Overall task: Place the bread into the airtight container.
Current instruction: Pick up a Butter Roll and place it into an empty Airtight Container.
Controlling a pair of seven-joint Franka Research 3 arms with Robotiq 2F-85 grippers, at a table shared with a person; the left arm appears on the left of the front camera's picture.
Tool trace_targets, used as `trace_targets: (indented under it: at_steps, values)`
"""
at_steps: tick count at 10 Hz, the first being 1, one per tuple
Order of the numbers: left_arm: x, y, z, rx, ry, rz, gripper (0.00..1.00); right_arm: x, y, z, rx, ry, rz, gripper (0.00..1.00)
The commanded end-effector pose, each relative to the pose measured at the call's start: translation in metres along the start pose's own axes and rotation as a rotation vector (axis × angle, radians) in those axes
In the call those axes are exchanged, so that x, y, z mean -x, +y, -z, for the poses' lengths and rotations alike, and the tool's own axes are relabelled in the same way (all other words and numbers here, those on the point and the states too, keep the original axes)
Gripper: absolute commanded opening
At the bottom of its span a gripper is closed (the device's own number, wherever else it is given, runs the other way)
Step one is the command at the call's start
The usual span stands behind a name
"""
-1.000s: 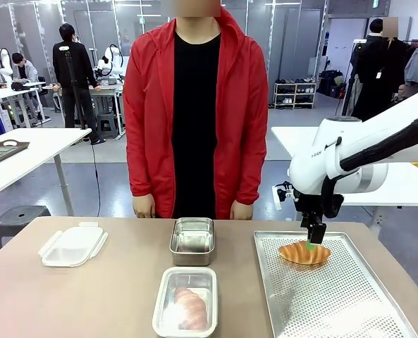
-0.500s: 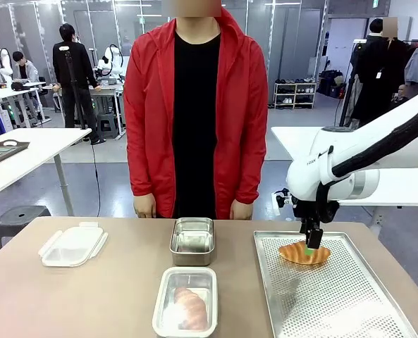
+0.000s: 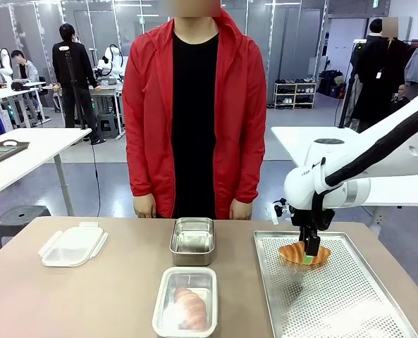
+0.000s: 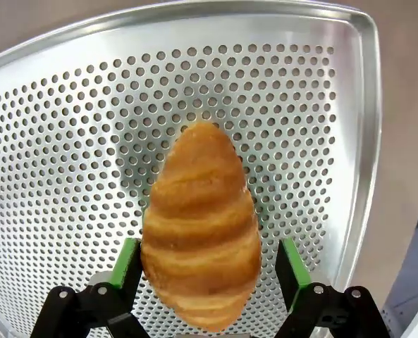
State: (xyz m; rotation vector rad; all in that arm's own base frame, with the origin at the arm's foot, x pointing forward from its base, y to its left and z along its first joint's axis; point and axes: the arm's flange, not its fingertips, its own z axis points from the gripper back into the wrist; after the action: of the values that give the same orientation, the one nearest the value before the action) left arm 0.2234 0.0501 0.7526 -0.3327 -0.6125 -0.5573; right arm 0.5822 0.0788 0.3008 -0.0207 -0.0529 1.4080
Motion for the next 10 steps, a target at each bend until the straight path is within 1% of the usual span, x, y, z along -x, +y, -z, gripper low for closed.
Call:
trace_targets:
  at_steps: [1, 3, 4, 5, 6, 7, 8, 9, 10]
  values:
    - [-0.003, -0.001, -0.002, 0.01, -0.001, 0.01, 1.0, -0.006, -0.004, 0.006, 0.009, 0.022, 0.019, 0.95]
    - [-0.003, -0.001, -0.002, 0.01, -0.001, 0.01, 1.0, -0.004, -0.003, 0.008, -0.005, 0.041, 0.036, 0.95]
    - [-0.003, -0.001, -0.002, 0.01, -0.001, 0.01, 1.0, -0.003, -0.004, 0.009, -0.004, 0.049, 0.049, 0.89]
    - [-0.003, -0.001, -0.002, 0.01, -0.001, 0.01, 1.0, -0.001, -0.006, 0.008, -0.008, 0.031, 0.065, 0.83]
    - [-0.003, -0.001, -0.002, 0.01, -0.001, 0.01, 1.0, 0.0, -0.006, 0.006, -0.007, 0.03, 0.065, 0.69]
    - [-0.003, -0.001, -0.002, 0.01, -0.001, 0.01, 1.0, 0.0, -0.006, 0.004, -0.013, 0.031, 0.065, 0.63]
    - [-0.003, -0.001, -0.002, 0.01, -0.001, 0.01, 1.0, 0.0, -0.007, -0.001, -0.007, 0.031, 0.067, 0.49]
    - [-0.003, -0.001, -0.002, 0.01, -0.001, 0.01, 1.0, -0.001, -0.009, -0.009, -0.012, 0.021, 0.062, 0.43]
    - [-0.003, -0.001, -0.002, 0.01, -0.001, 0.01, 1.0, -0.001, -0.012, -0.021, -0.02, 0.013, 0.065, 0.3]
